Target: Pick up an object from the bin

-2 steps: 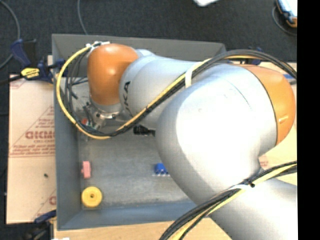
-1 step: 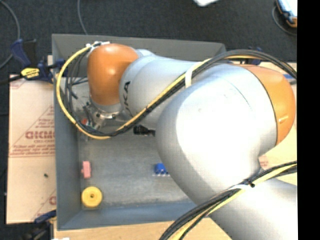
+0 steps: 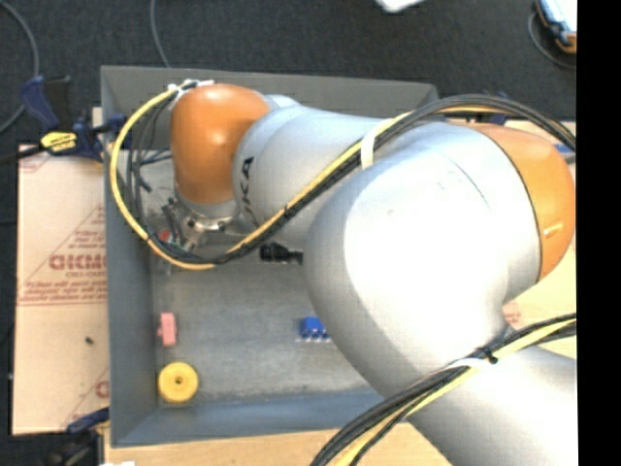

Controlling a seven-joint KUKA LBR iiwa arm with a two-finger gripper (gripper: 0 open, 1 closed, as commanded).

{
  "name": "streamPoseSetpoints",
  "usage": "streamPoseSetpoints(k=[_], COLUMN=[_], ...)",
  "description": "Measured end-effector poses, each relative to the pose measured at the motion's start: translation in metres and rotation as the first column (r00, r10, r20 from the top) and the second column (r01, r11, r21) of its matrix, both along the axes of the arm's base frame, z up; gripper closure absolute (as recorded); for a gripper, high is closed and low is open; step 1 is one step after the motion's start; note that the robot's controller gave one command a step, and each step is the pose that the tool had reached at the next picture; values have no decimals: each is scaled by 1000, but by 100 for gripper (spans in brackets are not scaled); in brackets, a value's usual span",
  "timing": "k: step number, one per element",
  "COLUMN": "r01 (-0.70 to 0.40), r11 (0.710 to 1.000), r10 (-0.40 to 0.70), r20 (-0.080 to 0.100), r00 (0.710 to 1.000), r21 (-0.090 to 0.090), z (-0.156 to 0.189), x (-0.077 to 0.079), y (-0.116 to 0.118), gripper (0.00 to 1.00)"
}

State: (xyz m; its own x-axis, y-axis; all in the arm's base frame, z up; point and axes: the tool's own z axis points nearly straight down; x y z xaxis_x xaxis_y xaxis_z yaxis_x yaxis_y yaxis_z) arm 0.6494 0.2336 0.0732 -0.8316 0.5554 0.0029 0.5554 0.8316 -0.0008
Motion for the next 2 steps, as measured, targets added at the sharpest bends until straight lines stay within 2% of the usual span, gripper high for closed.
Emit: streamPoseSetpoints(k=[1,2], r01=[1,1], r11=[1000,1000], r10=[-1,-1], r20=[-4,3], r00=[1000,1000], r21=[-1,1], z=[20,40], x=[-2,1], y=[-1,0], gripper=[100,100])
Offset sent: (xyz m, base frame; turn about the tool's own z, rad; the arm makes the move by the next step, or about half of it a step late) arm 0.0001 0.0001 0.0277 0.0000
